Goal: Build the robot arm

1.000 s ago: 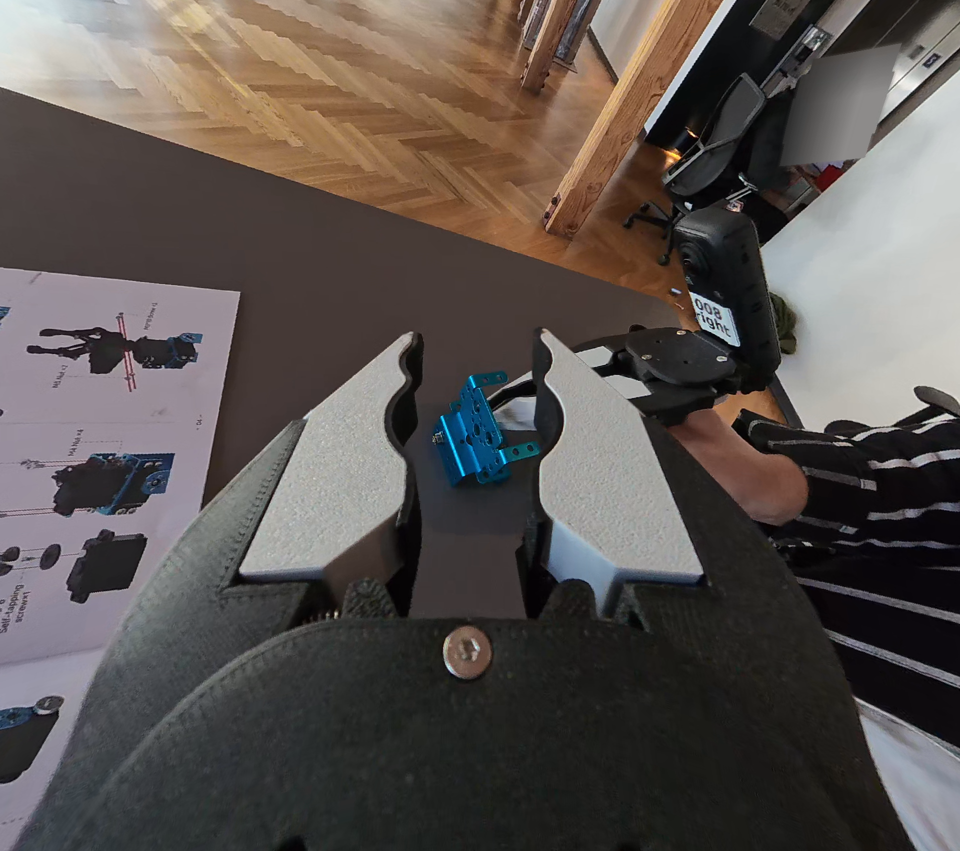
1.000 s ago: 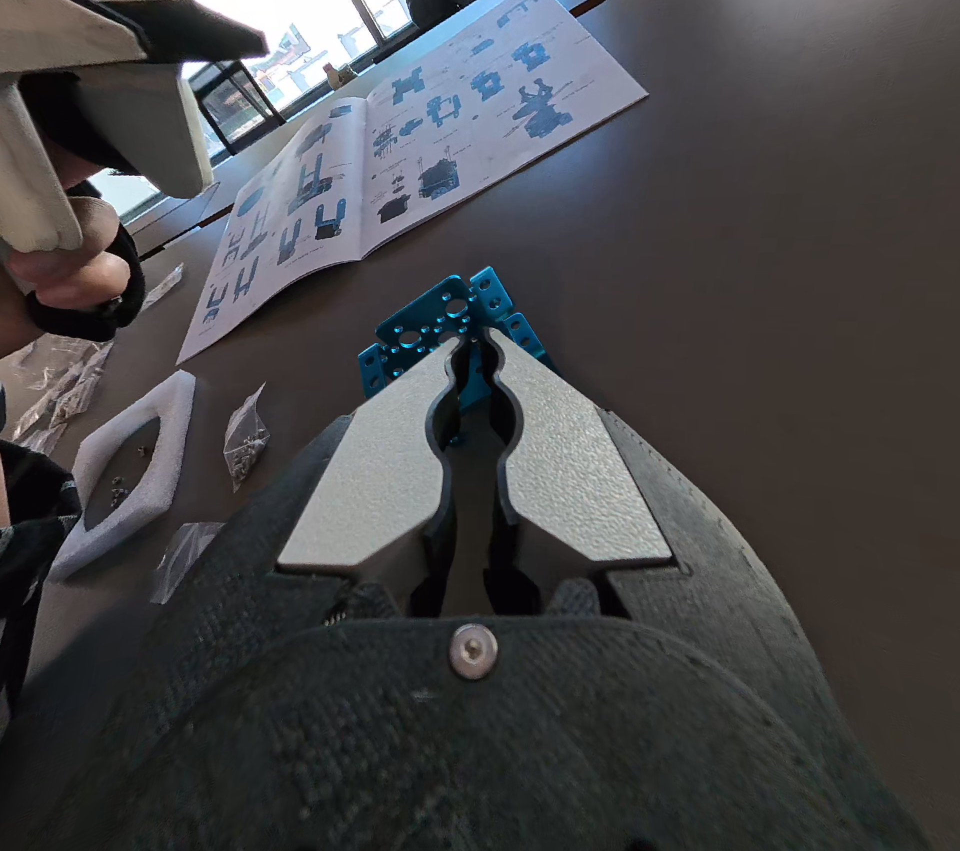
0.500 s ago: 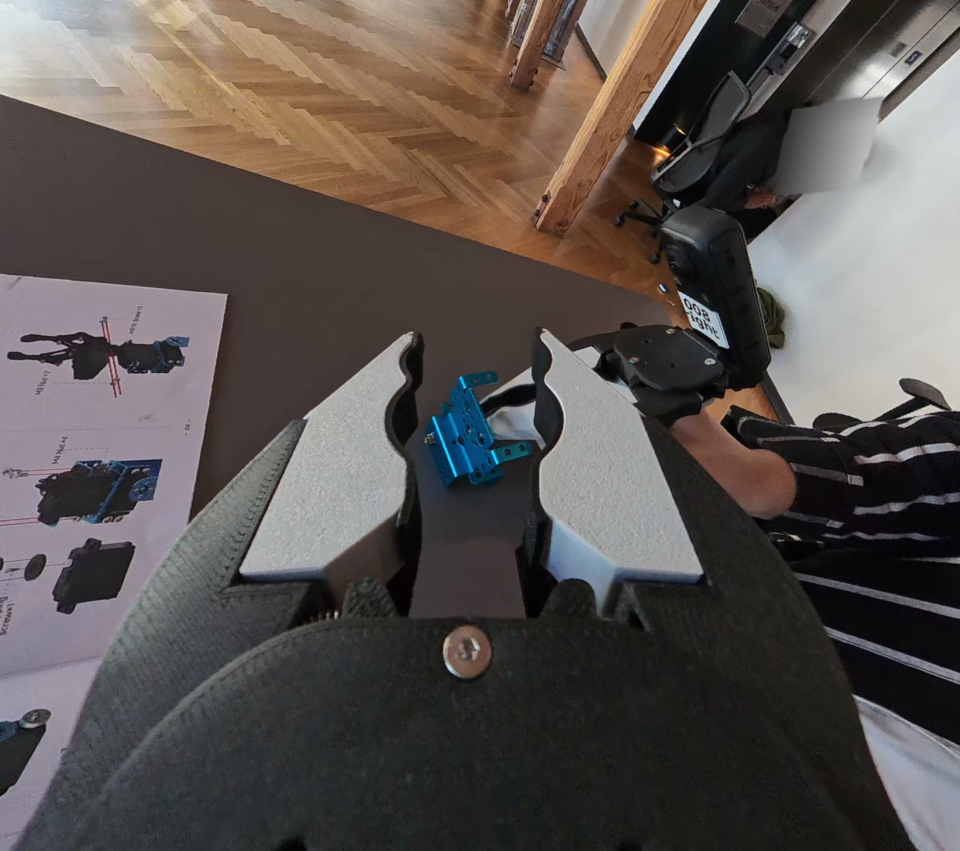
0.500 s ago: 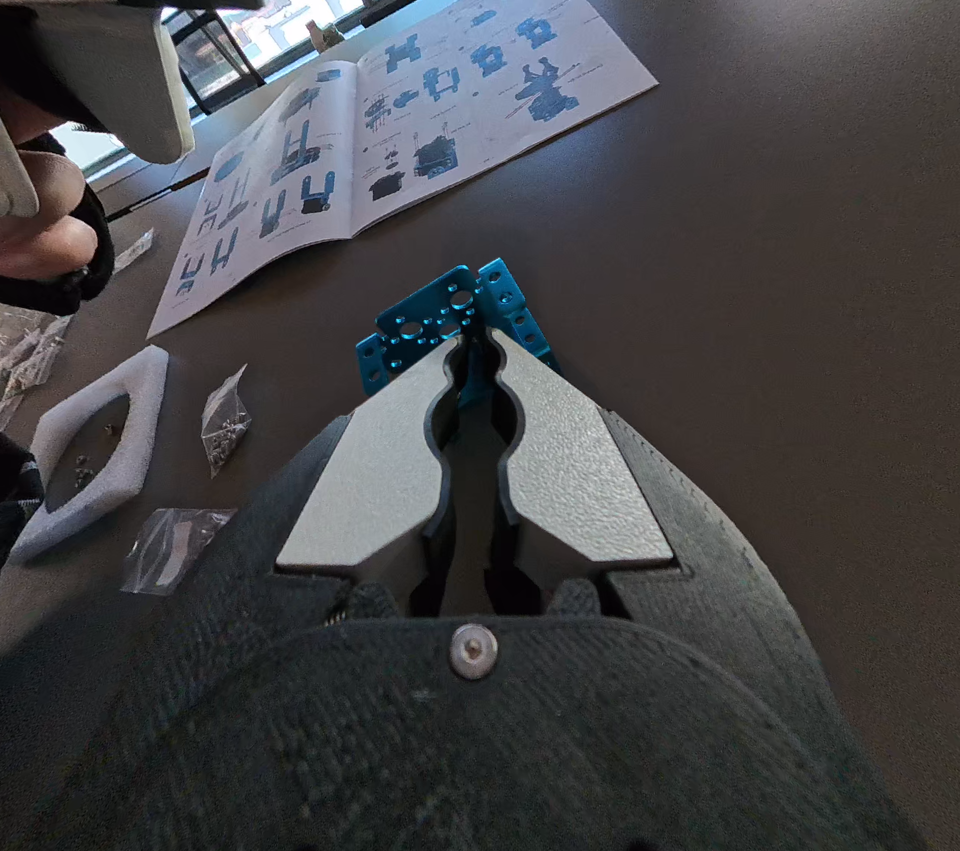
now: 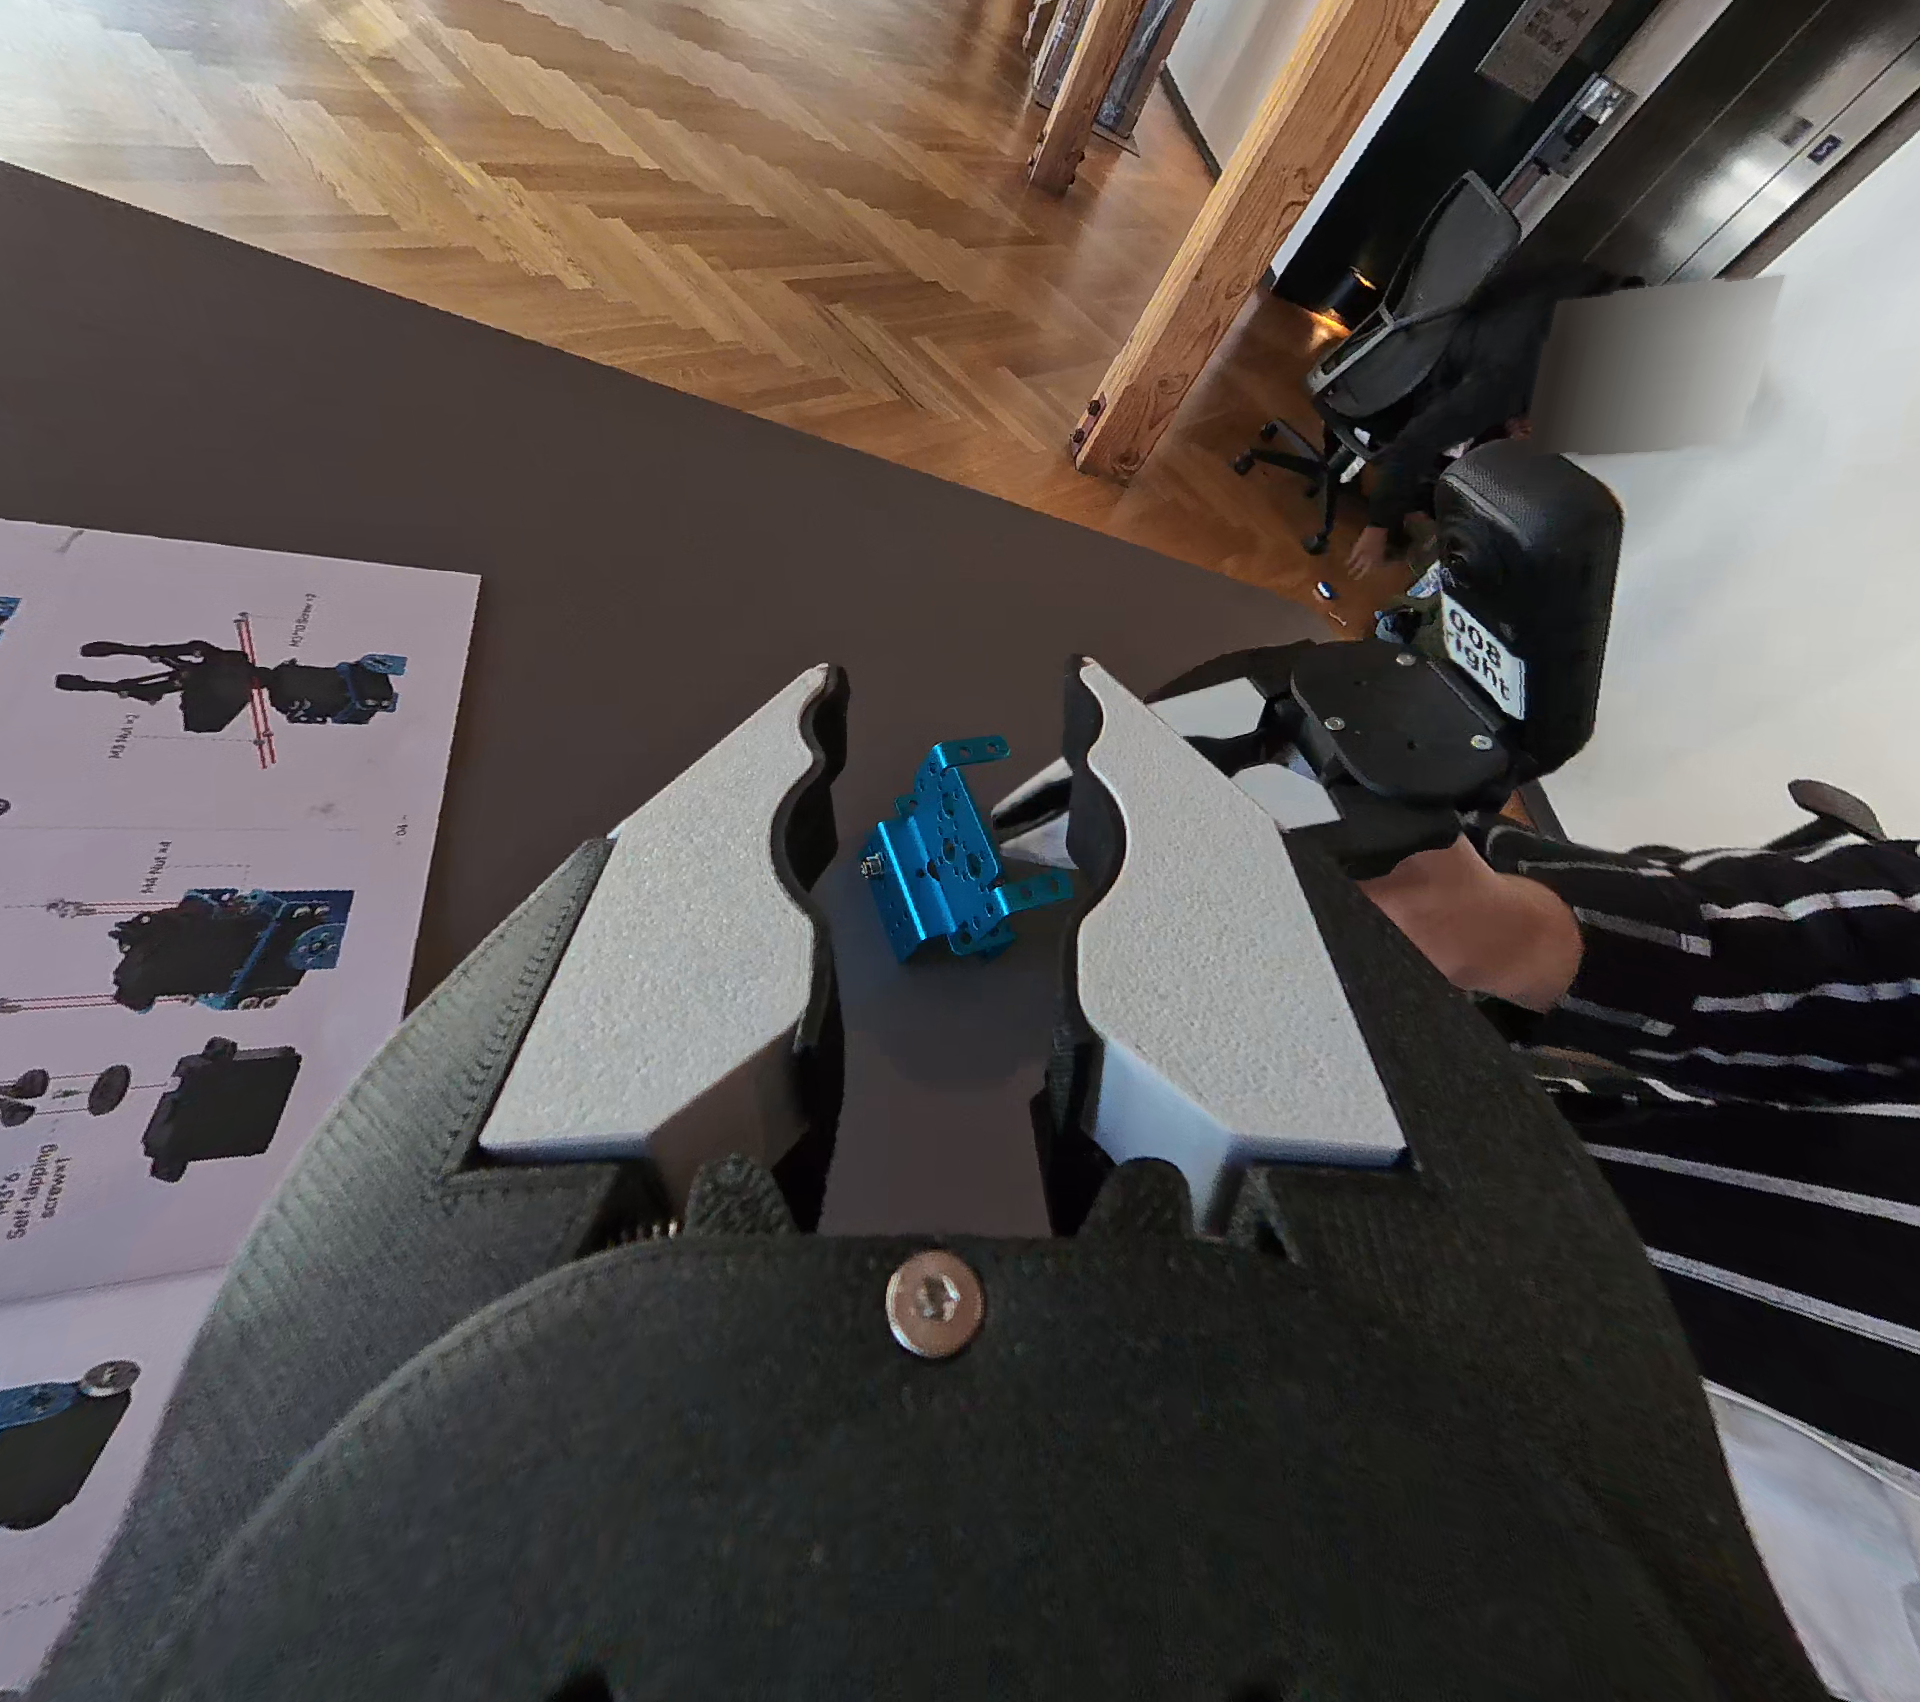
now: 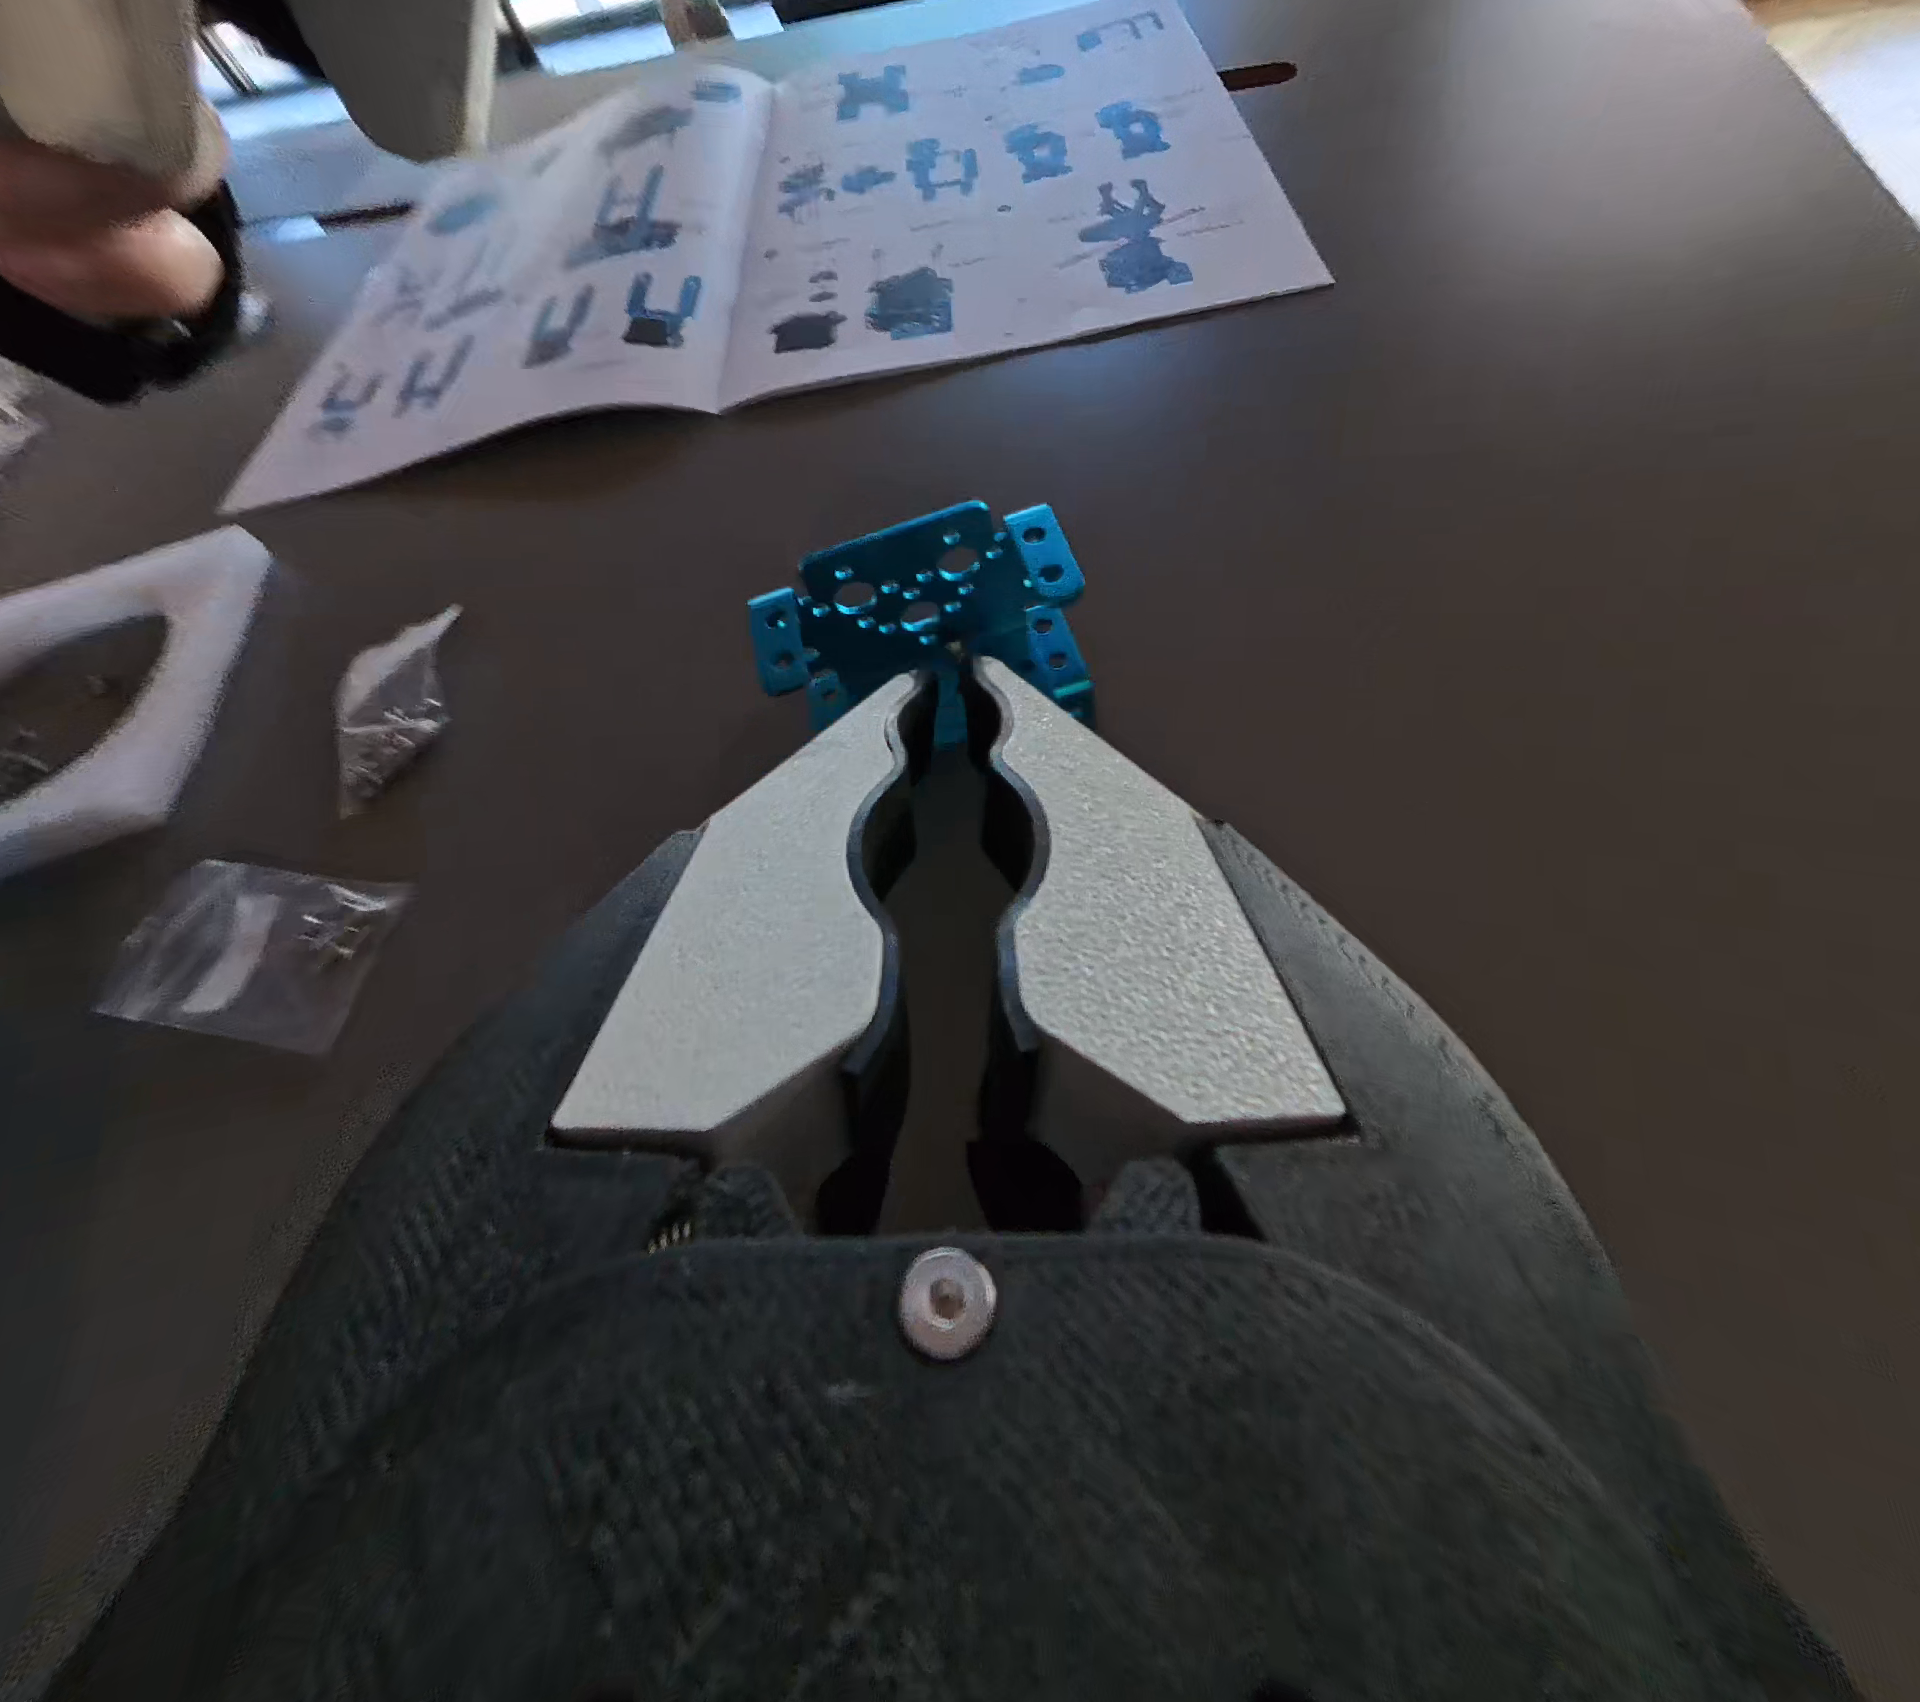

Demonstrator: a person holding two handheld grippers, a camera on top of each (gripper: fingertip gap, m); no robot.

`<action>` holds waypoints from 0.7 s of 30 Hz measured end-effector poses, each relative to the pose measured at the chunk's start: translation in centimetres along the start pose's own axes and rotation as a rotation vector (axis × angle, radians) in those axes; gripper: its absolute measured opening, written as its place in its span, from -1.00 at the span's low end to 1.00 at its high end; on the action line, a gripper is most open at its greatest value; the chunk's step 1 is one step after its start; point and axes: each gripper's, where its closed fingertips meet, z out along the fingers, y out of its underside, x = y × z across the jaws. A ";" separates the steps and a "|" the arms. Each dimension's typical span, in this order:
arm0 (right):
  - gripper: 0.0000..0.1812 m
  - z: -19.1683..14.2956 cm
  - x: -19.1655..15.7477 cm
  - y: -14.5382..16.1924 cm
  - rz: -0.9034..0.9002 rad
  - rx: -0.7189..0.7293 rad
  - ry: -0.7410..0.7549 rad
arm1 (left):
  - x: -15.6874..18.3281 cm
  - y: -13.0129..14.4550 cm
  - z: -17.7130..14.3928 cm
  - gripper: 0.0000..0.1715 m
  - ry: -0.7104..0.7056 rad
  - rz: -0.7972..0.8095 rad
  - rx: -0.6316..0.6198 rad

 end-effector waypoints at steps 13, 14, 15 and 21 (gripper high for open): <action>-0.86 1.5 0.3 0.0 -0.138 -0.078 -0.035 | 0.1 0.5 0.4 -0.52 0.008 -0.005 -0.022; -0.85 1.6 0.2 0.1 -0.126 -0.083 -0.045 | 0.1 0.5 0.4 -0.52 0.008 -0.005 -0.022; -0.84 1.7 0.2 0.3 -0.115 -0.095 -0.049 | 0.1 0.5 0.4 -0.52 0.008 -0.006 -0.022; -0.97 1.7 0.0 0.2 -0.090 -0.111 -0.073 | 0.0 0.3 0.1 -0.53 0.012 -0.014 -0.011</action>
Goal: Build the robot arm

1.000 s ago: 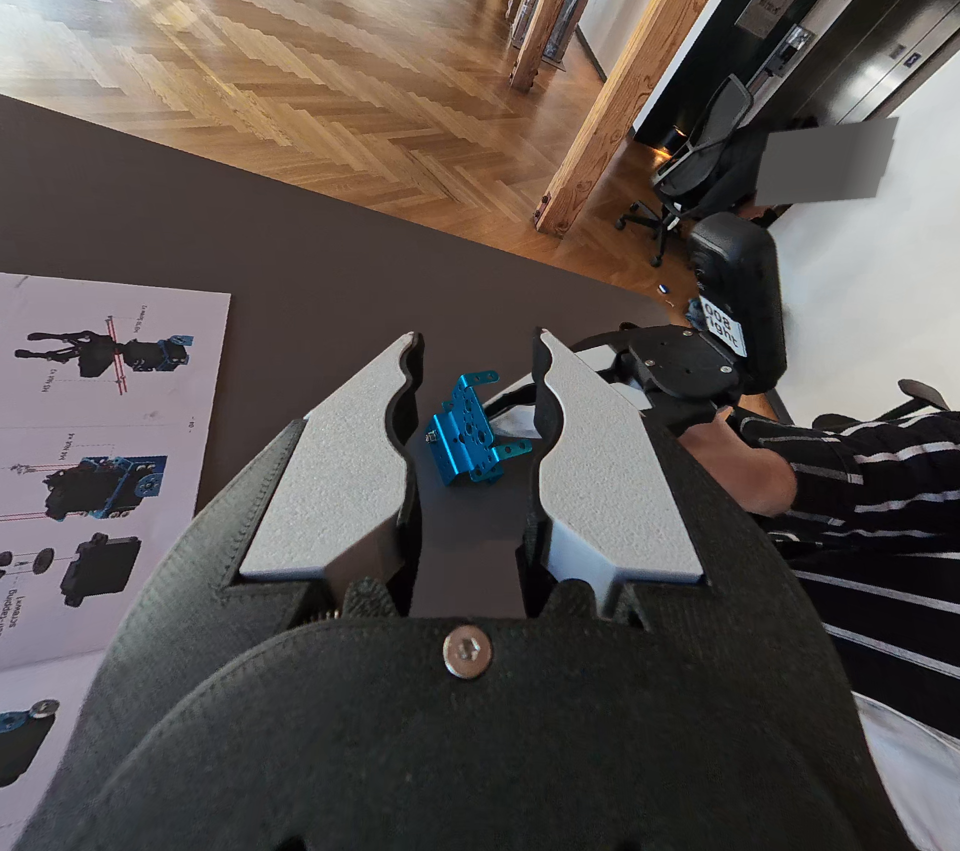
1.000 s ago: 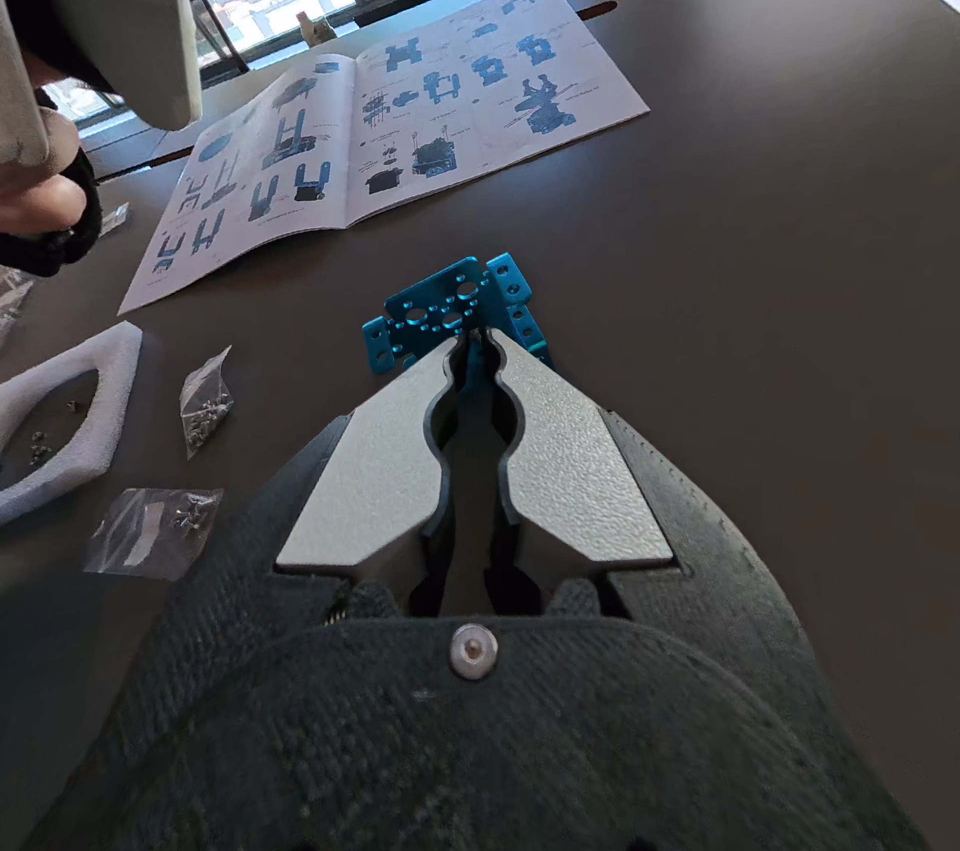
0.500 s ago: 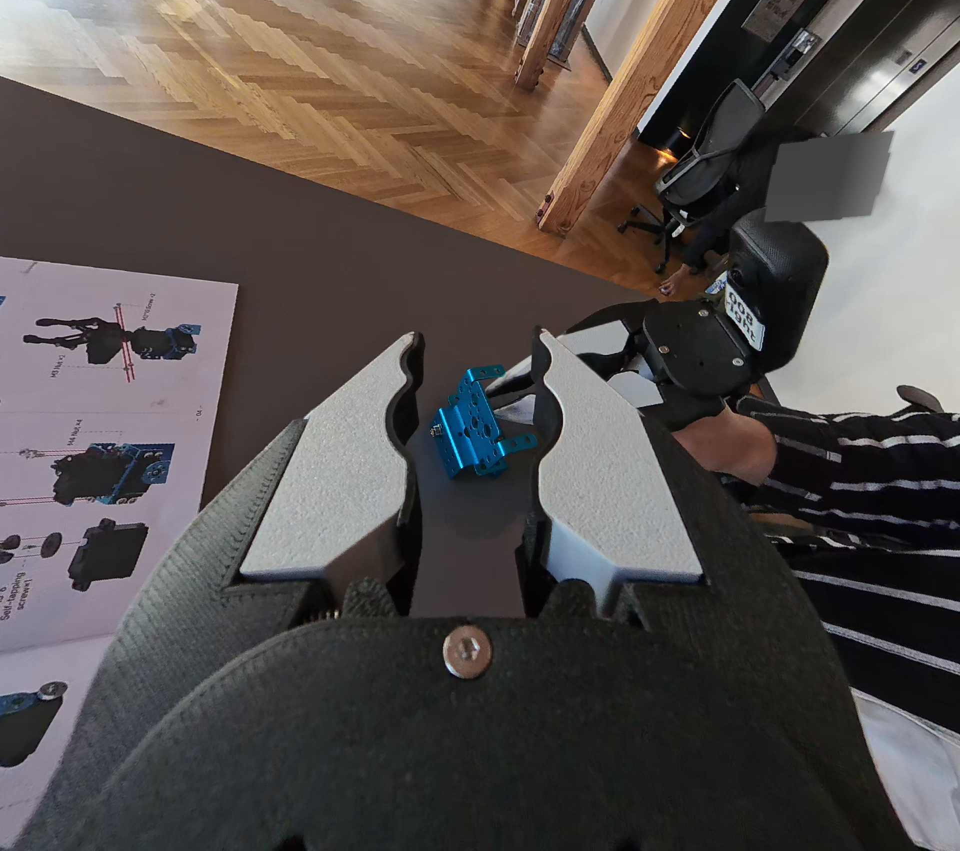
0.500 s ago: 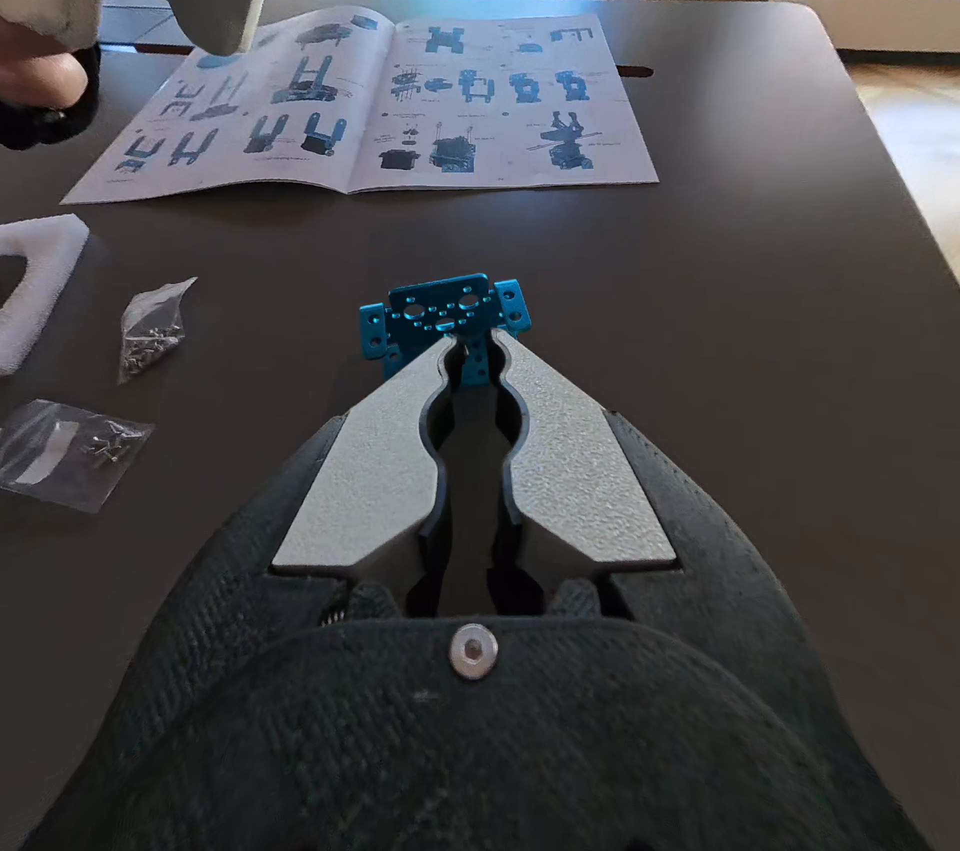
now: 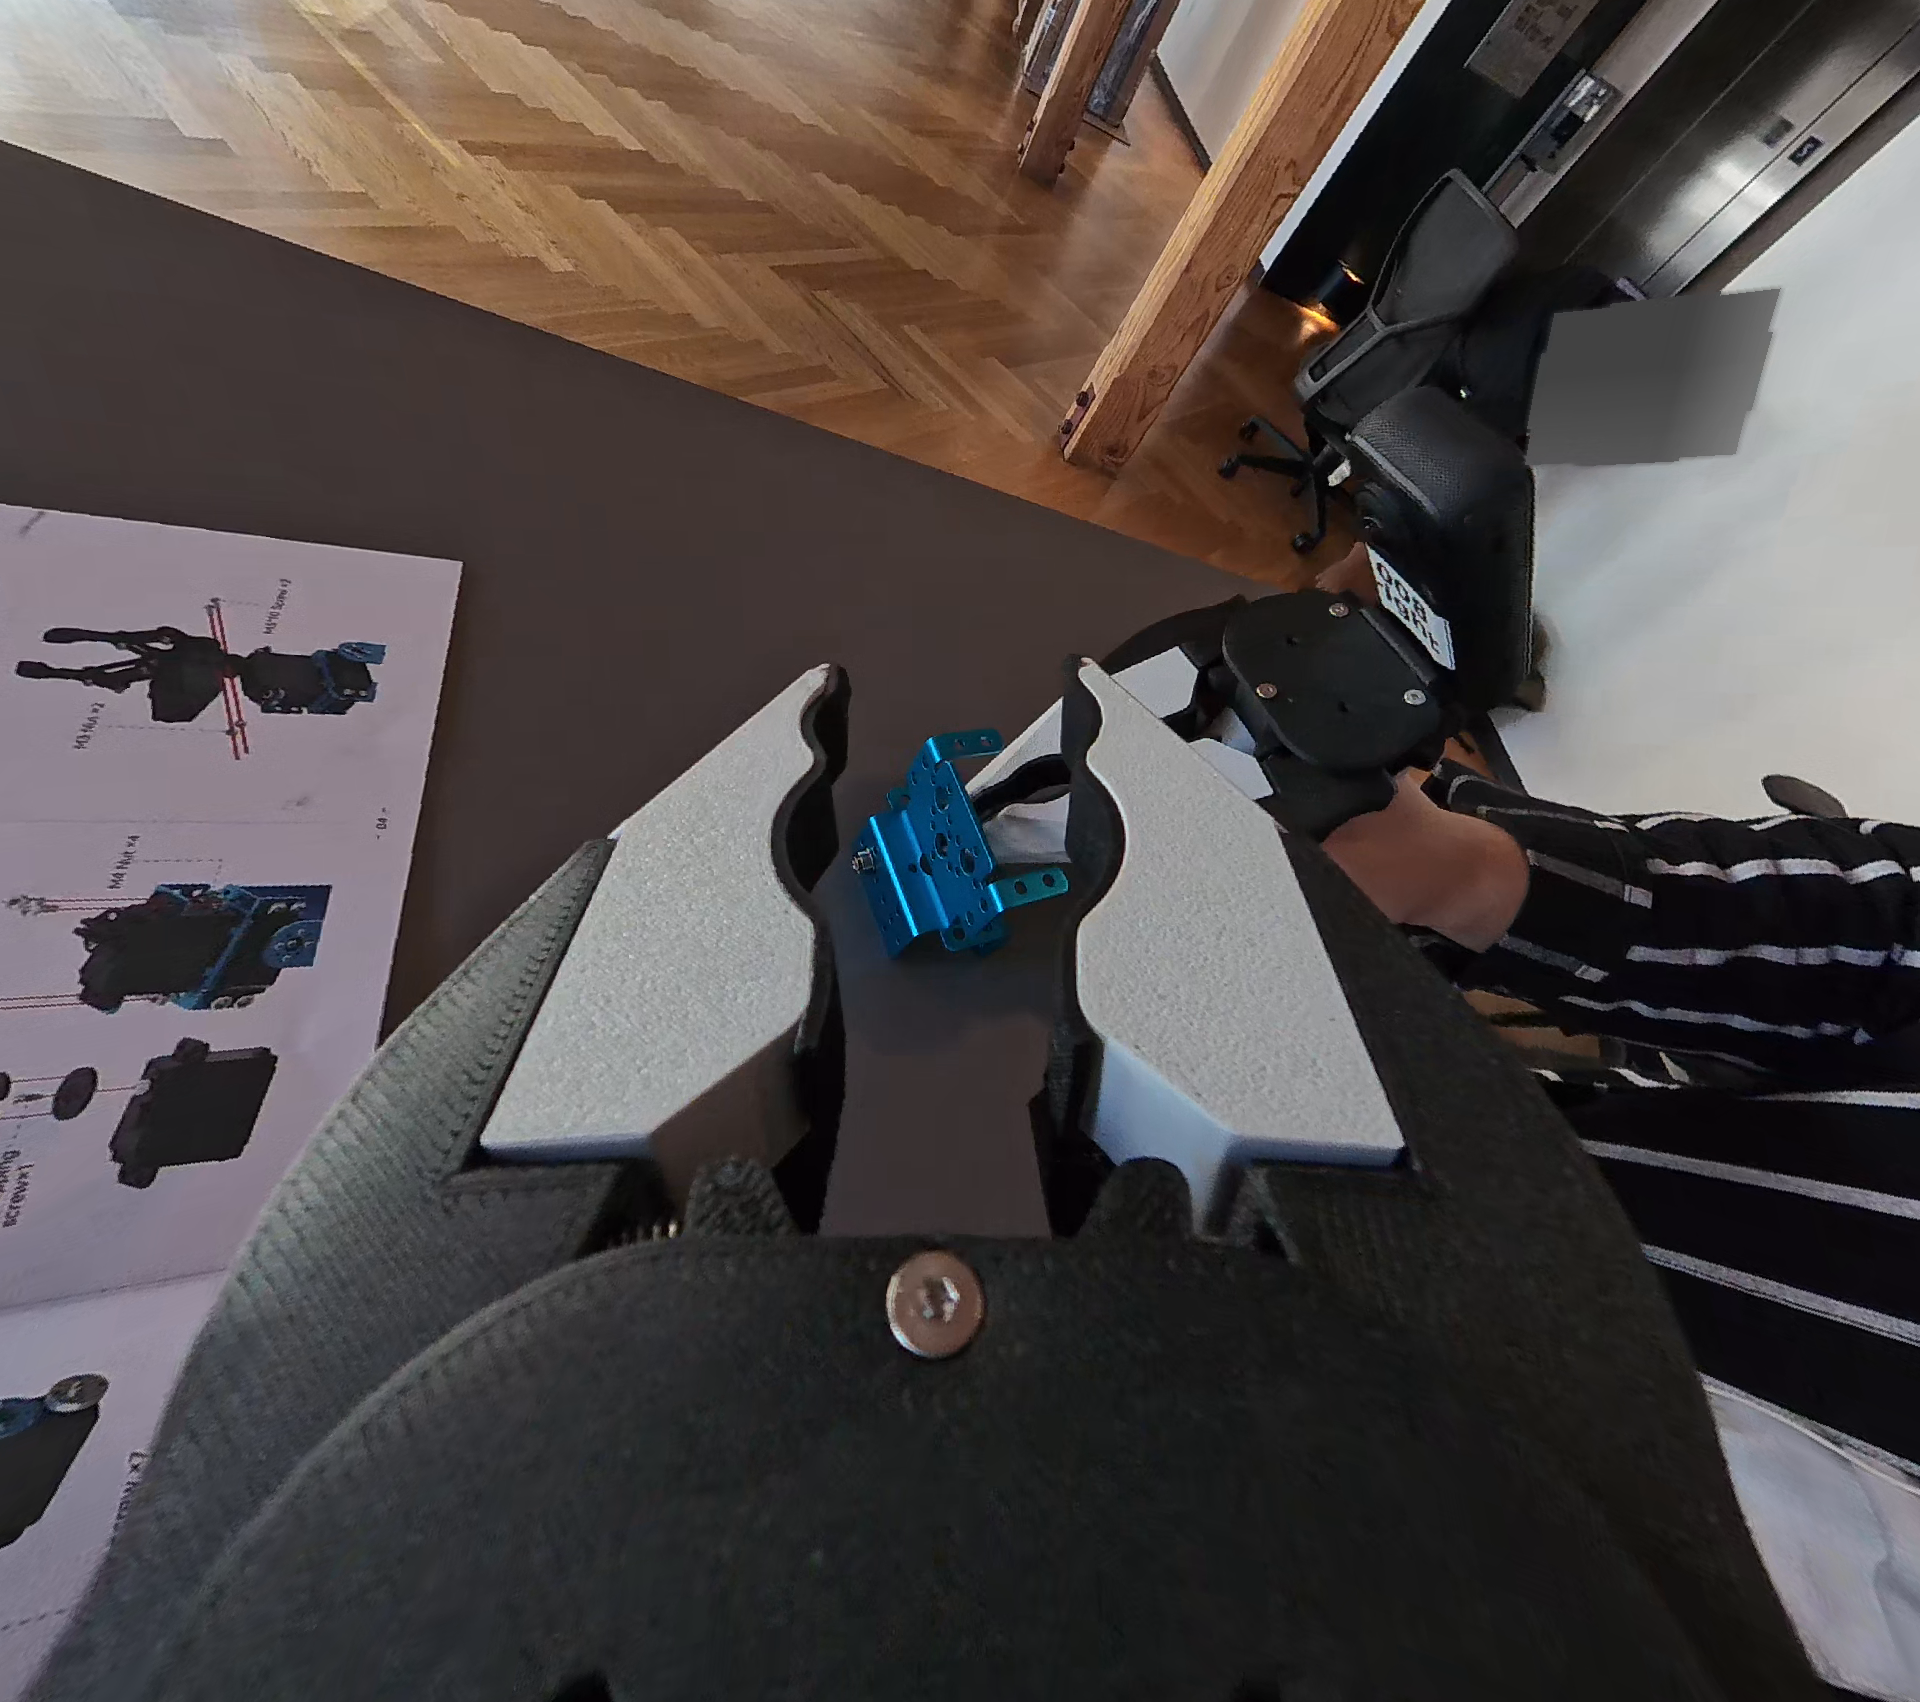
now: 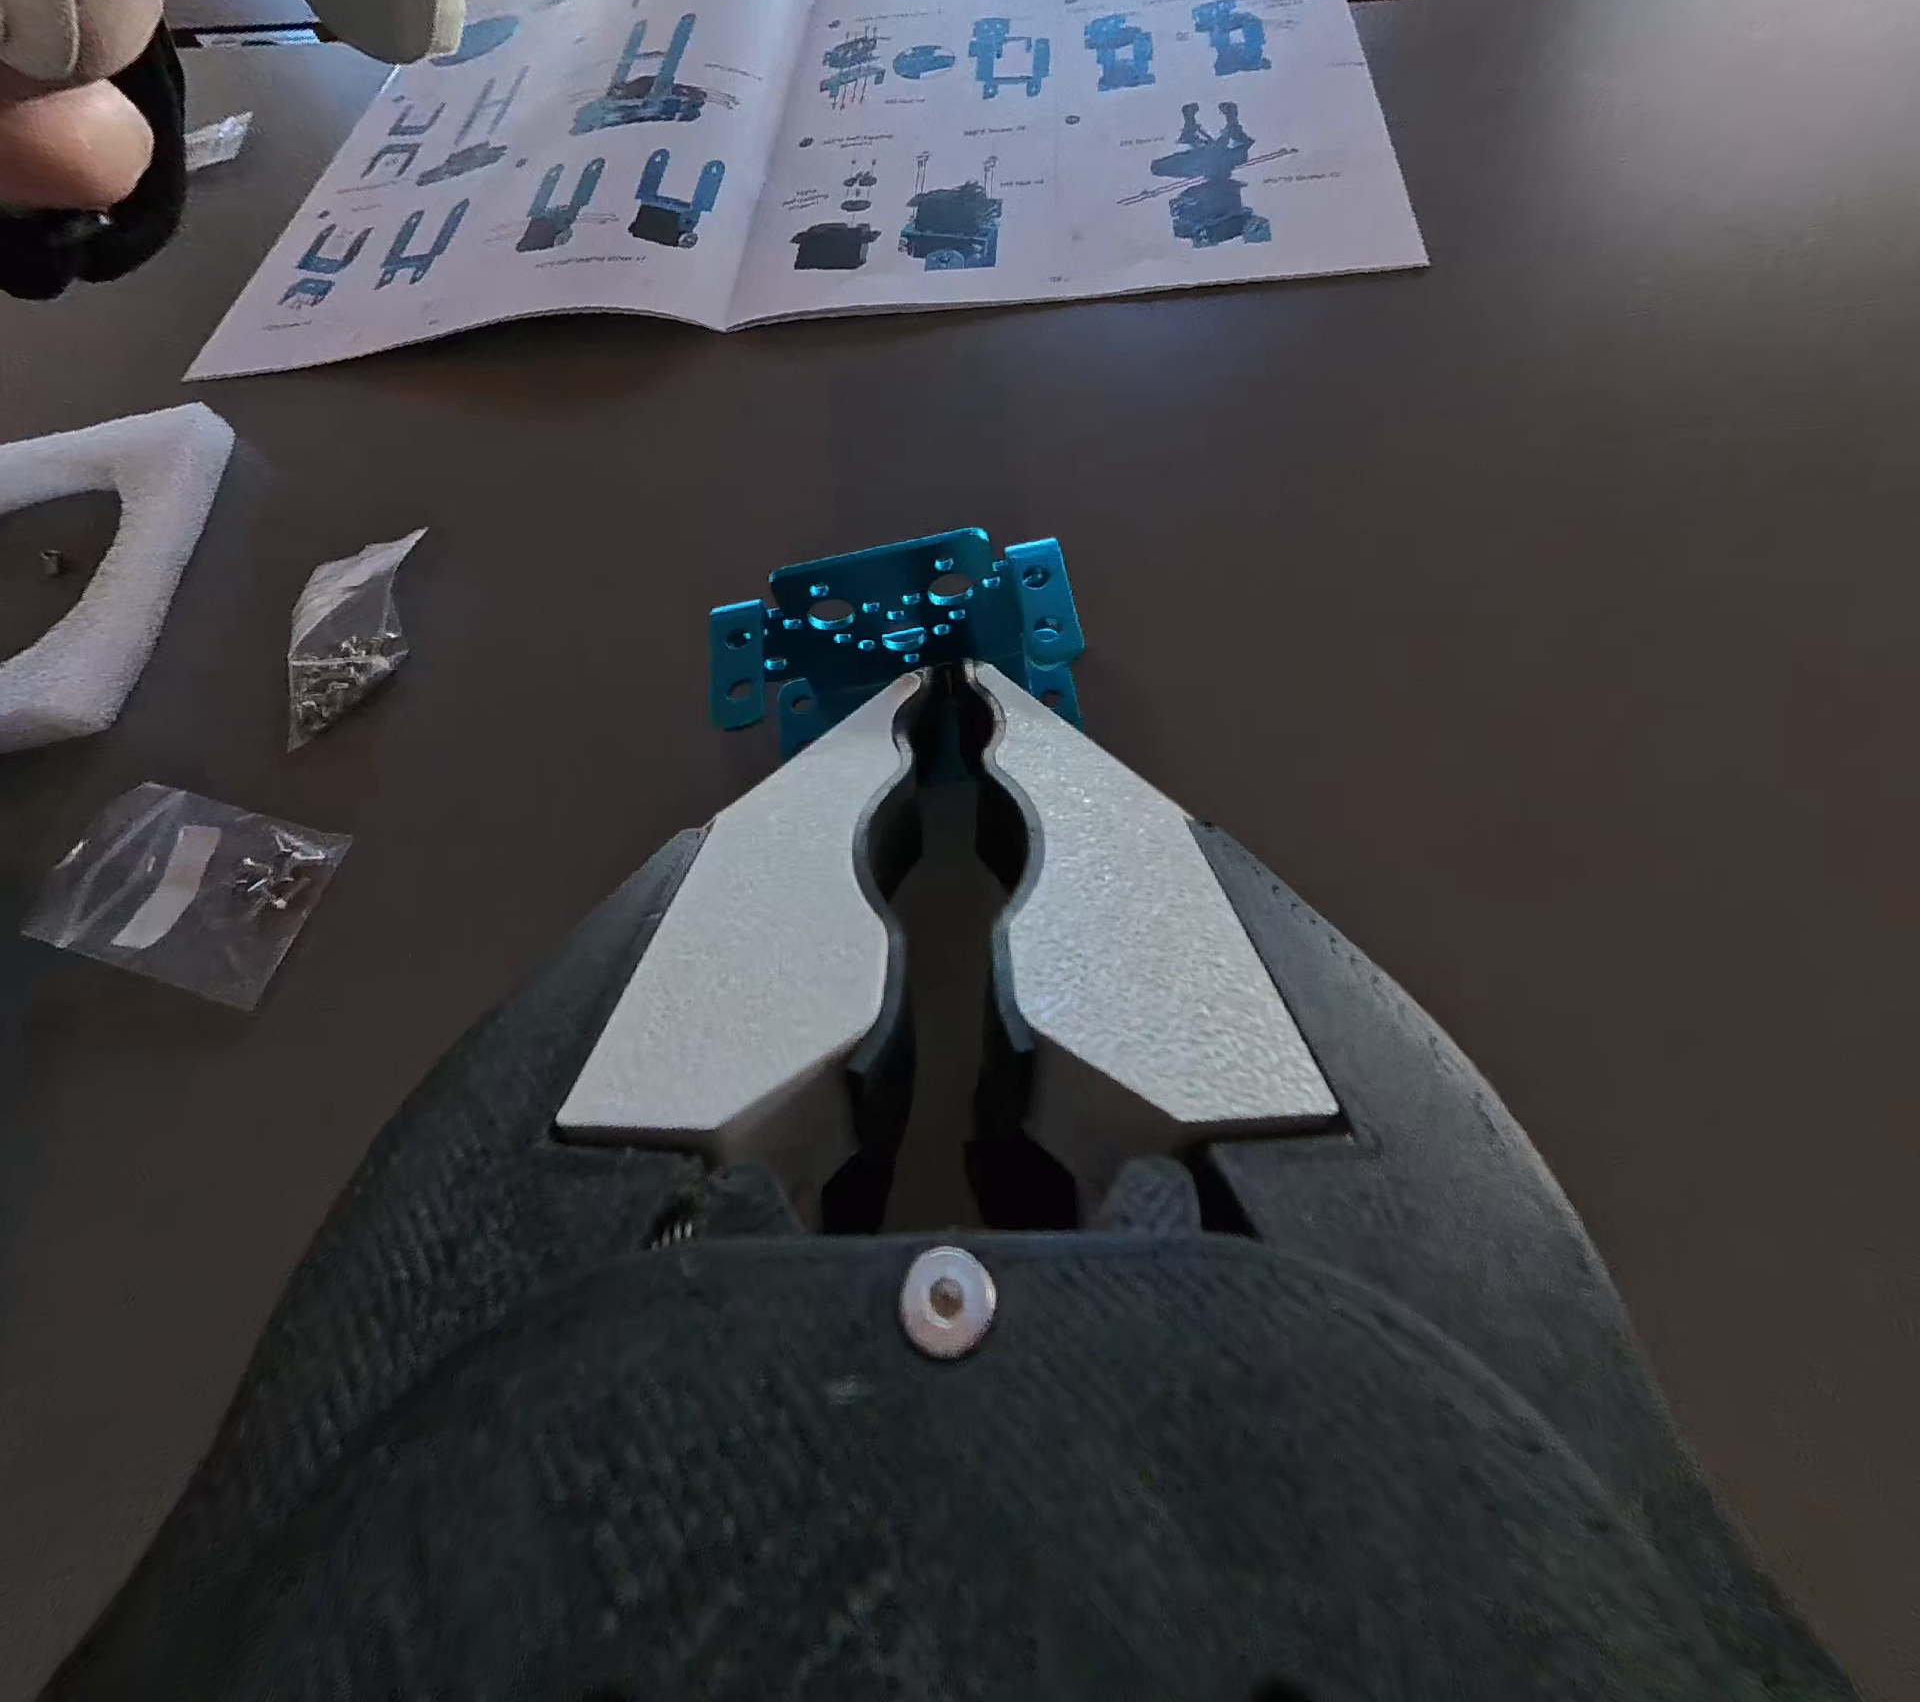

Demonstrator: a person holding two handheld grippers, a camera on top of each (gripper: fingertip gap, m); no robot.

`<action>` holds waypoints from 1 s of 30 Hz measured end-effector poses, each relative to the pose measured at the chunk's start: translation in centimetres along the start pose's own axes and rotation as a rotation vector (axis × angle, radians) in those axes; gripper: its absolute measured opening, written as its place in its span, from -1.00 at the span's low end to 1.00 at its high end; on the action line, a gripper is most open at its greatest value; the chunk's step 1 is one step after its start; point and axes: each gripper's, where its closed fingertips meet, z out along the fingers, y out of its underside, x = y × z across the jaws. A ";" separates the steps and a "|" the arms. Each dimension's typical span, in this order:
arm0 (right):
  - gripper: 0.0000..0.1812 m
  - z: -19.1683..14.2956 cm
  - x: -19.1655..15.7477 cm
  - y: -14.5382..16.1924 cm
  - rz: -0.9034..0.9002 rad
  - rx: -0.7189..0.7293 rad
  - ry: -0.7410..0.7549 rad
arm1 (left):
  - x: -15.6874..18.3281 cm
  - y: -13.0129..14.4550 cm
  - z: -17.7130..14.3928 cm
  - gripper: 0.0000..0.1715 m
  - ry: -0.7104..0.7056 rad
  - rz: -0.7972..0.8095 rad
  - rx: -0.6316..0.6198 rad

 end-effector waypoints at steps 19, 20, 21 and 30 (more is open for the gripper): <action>-0.98 -7.7 -3.3 -6.6 -0.365 0.473 0.025 | 5.7 1.9 1.9 -0.70 0.429 -0.242 -0.118; -0.98 -7.9 -3.7 -6.9 -0.348 0.492 -0.002 | 5.9 1.7 2.0 -0.68 0.448 -0.246 -0.108; -0.98 -8.2 -4.1 -7.4 -0.306 0.514 -0.039 | 6.0 1.5 1.9 -0.66 0.470 -0.249 -0.089; -0.99 -11.3 -4.5 -13.0 0.462 0.663 -0.568 | 7.8 -3.2 -2.7 -0.62 0.367 0.287 0.258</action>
